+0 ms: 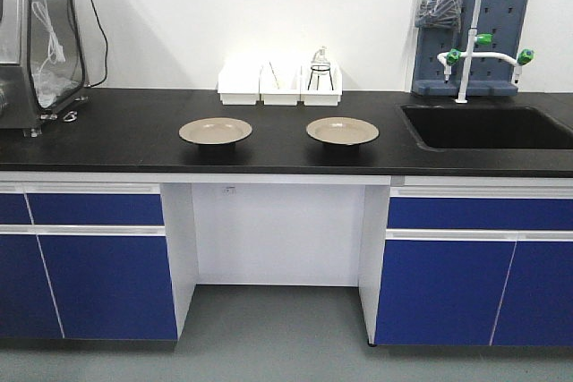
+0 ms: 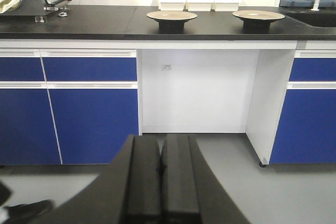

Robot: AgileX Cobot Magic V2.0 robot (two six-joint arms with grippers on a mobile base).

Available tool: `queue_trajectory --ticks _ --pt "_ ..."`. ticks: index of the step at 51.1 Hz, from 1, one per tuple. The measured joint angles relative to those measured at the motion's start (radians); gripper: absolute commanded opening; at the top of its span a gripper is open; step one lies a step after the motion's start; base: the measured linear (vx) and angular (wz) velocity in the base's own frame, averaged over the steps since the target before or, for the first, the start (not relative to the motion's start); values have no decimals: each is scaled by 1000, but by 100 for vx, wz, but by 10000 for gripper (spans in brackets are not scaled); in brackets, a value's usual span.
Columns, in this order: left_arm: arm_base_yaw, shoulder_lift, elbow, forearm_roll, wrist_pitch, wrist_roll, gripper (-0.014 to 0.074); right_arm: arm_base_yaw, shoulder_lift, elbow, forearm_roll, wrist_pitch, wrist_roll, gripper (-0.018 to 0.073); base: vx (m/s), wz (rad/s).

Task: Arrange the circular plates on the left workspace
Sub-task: 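Drive the base toward the bench with the two beige plates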

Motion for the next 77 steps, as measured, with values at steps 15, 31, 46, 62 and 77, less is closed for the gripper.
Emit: queue_trajectory --ticks 15,31,46,62,77 --pt "0 0 0 0 0 0 0 0 0 0 0 0 0 -4 0 0" --pt "0 0 0 0 0 0 0 0 0 0 0 0 0 -4 0 0" --pt "0 0 0 0 0 0 0 0 0 0 0 0 0 -4 0 1" --pt "0 0 0 0 0 0 0 0 0 0 0 0 0 -4 1 -1" --pt "0 0 0 0 0 0 0 0 0 0 0 0 0 -4 0 0"
